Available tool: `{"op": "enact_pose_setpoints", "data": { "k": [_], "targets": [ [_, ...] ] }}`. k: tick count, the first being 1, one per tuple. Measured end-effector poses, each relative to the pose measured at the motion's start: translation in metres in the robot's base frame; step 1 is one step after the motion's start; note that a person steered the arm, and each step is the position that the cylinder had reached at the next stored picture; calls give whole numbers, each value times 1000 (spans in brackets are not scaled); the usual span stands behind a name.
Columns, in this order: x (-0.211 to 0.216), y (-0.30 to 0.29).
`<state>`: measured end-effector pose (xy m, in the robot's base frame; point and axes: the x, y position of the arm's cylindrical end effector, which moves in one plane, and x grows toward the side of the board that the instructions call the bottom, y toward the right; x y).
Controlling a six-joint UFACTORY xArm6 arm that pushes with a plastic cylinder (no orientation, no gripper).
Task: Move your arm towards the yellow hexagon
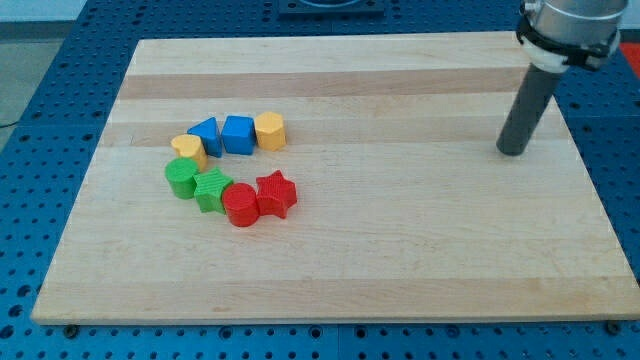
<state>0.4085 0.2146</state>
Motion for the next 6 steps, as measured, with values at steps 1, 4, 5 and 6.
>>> {"op": "enact_pose_setpoints", "data": {
  "k": [1, 4, 5, 6],
  "targets": [
    [-26, 0],
    [18, -110],
    [27, -149],
    [27, -183]
  ]
}}
